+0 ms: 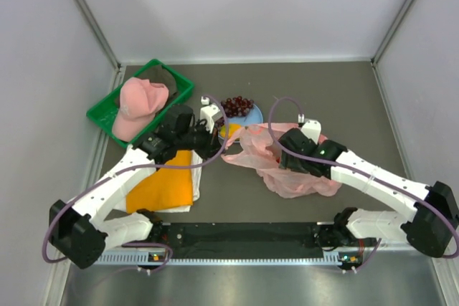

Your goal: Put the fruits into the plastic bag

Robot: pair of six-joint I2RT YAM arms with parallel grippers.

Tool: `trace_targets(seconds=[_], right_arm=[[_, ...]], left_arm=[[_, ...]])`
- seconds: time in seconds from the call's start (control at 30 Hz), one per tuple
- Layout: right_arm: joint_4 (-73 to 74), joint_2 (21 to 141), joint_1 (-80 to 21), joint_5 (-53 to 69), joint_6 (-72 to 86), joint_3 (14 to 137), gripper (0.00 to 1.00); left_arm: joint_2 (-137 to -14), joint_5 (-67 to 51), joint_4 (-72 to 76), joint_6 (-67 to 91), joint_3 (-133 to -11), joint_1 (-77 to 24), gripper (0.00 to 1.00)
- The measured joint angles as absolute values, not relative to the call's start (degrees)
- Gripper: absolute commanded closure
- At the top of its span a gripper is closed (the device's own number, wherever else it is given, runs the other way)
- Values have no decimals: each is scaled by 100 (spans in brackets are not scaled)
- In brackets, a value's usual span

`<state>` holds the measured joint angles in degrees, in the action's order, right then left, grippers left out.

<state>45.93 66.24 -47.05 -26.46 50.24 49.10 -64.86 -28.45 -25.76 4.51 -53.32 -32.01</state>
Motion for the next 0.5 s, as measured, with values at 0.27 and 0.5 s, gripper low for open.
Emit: trace_targets(seconds=[0.27, 0.5], right_arm=[[4602, 6718, -4711, -2641, 5052, 4873, 1], [4359, 6639, -4711, -2453, 4904, 4873, 1]], left_arm=[[-6453, -2808, -2576, 449, -5301, -3201, 100], [-6453, -2746, -2576, 447, -5301, -3201, 100]])
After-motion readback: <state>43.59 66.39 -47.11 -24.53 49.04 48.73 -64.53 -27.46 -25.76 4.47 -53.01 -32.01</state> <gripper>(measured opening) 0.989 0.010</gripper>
